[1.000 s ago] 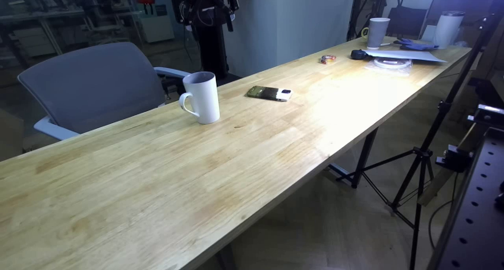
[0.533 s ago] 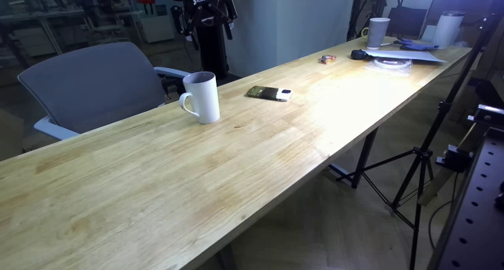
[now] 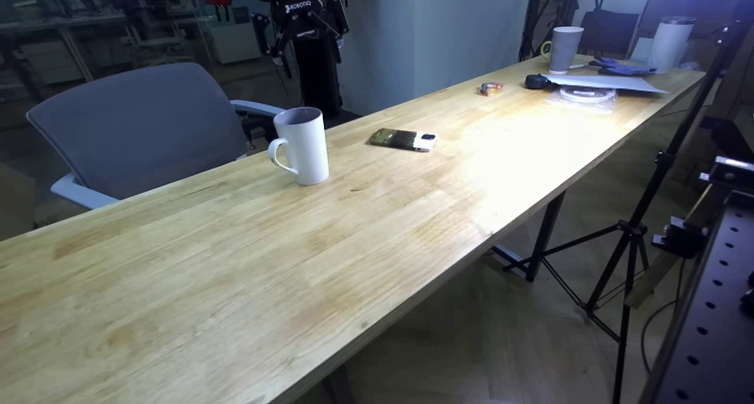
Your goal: Move the mug forward
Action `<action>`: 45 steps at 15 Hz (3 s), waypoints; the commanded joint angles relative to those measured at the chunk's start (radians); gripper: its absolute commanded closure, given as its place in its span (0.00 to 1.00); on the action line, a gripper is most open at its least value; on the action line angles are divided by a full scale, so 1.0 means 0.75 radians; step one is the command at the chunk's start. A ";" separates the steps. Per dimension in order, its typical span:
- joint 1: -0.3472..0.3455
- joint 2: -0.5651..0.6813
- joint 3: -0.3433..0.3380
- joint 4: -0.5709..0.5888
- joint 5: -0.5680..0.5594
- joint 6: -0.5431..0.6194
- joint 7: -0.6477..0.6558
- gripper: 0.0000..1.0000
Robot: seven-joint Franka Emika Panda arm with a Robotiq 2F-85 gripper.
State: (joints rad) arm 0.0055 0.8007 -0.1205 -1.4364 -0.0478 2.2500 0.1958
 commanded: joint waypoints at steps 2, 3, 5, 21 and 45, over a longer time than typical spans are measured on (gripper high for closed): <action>-0.006 0.032 0.011 0.028 0.023 0.008 0.042 0.00; -0.007 0.035 0.013 0.024 0.030 0.010 0.042 0.00; -0.010 0.043 0.015 0.018 0.039 0.010 0.045 0.00; -0.011 0.103 0.018 0.011 0.106 0.032 0.066 0.00; -0.057 0.163 0.084 0.022 0.247 0.164 0.046 0.00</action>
State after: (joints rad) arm -0.0221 0.9166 -0.0709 -1.4390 0.1204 2.3795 0.2158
